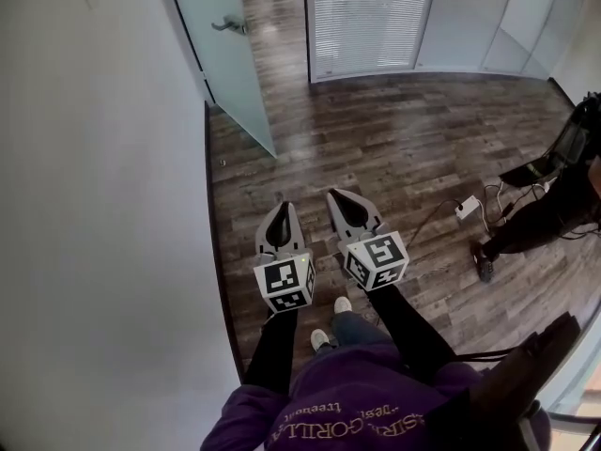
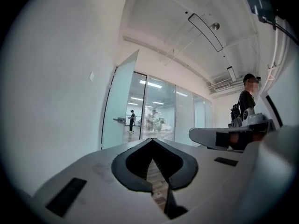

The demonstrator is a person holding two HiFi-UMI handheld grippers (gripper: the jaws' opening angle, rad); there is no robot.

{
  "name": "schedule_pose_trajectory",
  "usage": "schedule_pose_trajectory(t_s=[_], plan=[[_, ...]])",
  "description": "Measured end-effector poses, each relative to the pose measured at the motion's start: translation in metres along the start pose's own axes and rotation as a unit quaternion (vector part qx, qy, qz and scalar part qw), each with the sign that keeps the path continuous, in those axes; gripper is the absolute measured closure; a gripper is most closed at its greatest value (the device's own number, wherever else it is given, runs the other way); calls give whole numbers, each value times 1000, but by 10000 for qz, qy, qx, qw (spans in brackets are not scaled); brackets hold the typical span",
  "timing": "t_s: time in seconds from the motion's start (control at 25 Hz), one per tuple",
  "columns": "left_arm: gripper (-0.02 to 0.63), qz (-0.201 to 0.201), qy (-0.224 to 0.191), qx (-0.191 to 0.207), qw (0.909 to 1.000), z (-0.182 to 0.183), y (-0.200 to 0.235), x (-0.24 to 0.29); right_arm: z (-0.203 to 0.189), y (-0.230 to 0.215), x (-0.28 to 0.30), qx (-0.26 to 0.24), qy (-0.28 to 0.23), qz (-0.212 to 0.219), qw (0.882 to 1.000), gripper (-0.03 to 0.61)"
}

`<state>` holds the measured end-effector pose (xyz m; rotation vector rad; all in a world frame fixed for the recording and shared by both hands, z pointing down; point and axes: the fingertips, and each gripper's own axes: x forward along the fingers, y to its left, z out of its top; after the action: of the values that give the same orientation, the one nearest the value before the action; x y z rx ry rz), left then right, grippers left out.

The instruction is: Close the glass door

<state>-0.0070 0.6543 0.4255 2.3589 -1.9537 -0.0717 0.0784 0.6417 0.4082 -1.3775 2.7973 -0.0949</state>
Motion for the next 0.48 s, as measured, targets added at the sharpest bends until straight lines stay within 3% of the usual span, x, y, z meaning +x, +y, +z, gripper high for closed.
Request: schedule_pose_trajectory(t_s=[0.48], plan=[[615,299,-130,106,9994,7,19,99,-4,-65,82,52,69,159,9998,588]])
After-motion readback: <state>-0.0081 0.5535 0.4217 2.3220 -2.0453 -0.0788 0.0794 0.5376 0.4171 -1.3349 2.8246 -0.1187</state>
